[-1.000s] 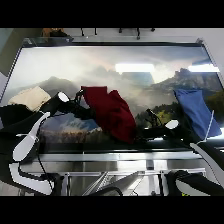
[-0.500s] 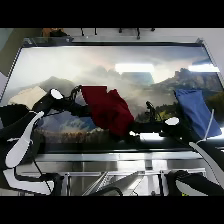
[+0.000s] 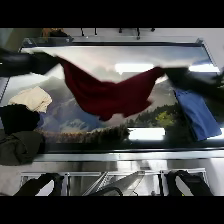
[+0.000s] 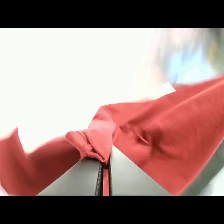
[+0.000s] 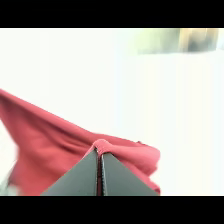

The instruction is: Fold the shirts.

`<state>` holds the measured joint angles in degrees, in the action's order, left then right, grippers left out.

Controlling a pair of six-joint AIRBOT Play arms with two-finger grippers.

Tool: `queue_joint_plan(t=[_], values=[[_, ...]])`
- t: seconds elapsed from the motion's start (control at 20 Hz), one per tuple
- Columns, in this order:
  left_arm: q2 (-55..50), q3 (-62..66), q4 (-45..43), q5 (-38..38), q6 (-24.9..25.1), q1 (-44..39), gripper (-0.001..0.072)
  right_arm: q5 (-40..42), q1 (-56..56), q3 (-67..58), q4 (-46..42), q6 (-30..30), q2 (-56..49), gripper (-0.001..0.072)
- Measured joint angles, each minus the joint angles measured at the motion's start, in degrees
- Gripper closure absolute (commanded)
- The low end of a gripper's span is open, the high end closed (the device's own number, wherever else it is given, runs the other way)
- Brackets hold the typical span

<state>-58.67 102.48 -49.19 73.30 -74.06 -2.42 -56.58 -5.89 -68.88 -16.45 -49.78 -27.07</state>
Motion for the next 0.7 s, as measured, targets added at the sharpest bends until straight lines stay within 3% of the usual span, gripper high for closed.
queue_joint_plan(t=[0.15, 0.3, 0.5, 0.7], values=[[7.0, 14.0, -1.2, -2.2, -0.8, 2.9, 0.0696, -3.3, -4.6, -16.9, -0.7, 0.1, 0.2, 0.0683], [12.8, 17.9, -3.1, -6.5, -0.5, 6.6, 0.0696, -4.8, -7.0, -28.7, -2.4, 0.2, -1.1, 0.0684], [16.5, 9.4, -4.1, -10.3, 0.6, 10.9, 0.0696, -8.4, -10.3, -34.7, -3.5, -1.5, -5.3, 0.0683], [11.6, -2.8, -0.4, -7.0, 1.0, 11.8, 0.0696, -15.6, -12.9, -33.1, -1.9, -3.2, -15.1, 0.0683]])
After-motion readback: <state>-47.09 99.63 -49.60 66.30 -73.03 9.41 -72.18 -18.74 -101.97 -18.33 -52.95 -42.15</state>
